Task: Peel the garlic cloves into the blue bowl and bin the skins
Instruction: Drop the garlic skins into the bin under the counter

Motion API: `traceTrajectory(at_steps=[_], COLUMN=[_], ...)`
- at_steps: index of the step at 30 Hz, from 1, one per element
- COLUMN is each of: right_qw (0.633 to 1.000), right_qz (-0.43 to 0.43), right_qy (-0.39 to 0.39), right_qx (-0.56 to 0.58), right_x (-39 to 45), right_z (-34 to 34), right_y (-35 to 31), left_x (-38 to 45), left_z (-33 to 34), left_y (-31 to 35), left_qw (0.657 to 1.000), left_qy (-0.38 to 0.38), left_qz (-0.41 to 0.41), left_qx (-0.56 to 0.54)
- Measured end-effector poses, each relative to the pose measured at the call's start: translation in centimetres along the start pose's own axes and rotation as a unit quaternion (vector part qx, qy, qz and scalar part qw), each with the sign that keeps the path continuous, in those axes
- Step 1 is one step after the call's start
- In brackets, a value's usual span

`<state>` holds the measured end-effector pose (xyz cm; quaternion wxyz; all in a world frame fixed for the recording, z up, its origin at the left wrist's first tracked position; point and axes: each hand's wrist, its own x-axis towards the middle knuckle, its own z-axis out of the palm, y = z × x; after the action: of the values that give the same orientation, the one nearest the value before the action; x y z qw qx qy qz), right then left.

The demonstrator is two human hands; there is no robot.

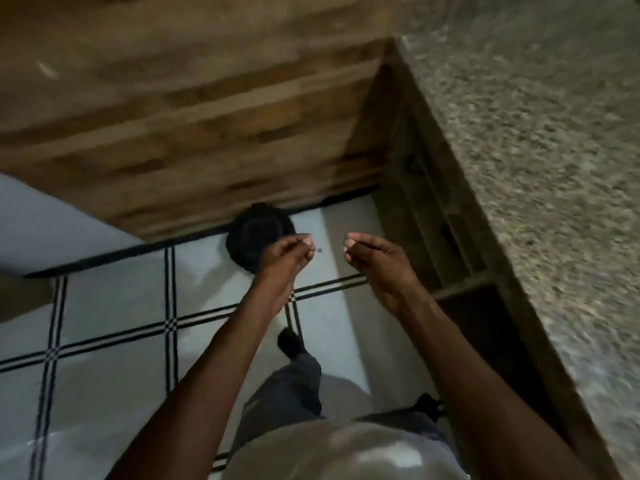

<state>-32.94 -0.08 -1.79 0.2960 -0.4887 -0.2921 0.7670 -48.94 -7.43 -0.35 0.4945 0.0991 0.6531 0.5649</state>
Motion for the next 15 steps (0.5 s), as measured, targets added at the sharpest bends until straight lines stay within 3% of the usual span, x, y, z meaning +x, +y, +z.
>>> traceTrajectory(at_steps=[6, 15], right_qw=[0.996, 0.984], right_qz=[0.027, 0.056], right_qy=[-0.059, -0.099], right_qx=[-0.053, -0.140], right_x=[4.1, 7.5], right_z=[13.6, 23.5], right_y=[4.4, 8.3], left_x=[4.6, 8.4], left_z=[-13.5, -23.7], left_y=[3.3, 3.9], left_qw=[0.994, 0.984], left_qy=[0.093, 0.142], left_qz=[-0.009, -0.022], left_qx=[-0.053, -0.110])
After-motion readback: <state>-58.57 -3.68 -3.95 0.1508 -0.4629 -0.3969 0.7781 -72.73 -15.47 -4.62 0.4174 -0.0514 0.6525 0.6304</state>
